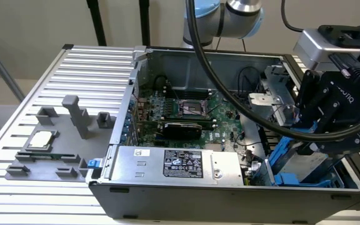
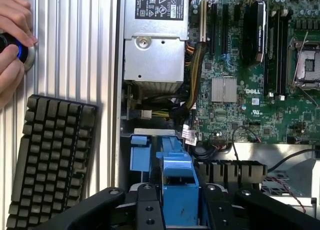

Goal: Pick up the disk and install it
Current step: 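Insert the disk into the insertion slot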

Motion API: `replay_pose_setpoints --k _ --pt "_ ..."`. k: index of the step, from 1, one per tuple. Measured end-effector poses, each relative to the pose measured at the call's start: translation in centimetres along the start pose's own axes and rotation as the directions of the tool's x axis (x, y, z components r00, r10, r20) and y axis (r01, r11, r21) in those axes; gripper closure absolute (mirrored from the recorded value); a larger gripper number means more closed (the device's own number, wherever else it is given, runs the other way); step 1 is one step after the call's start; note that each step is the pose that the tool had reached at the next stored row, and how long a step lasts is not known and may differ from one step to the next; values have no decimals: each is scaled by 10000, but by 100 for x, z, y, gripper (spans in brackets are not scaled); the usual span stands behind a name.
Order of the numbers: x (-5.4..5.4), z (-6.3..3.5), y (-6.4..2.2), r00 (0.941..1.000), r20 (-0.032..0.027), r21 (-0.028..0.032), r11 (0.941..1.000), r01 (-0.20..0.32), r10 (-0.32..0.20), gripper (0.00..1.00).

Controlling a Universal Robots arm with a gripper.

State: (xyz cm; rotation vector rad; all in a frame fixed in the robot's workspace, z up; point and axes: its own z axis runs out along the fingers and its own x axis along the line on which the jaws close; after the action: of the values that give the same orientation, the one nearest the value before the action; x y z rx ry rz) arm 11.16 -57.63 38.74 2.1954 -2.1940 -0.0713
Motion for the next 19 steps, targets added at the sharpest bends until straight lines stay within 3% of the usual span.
replay_pose_setpoints --k 19 --pt "0 -1 -36 10000 24 -1 10000 3 -3 0"
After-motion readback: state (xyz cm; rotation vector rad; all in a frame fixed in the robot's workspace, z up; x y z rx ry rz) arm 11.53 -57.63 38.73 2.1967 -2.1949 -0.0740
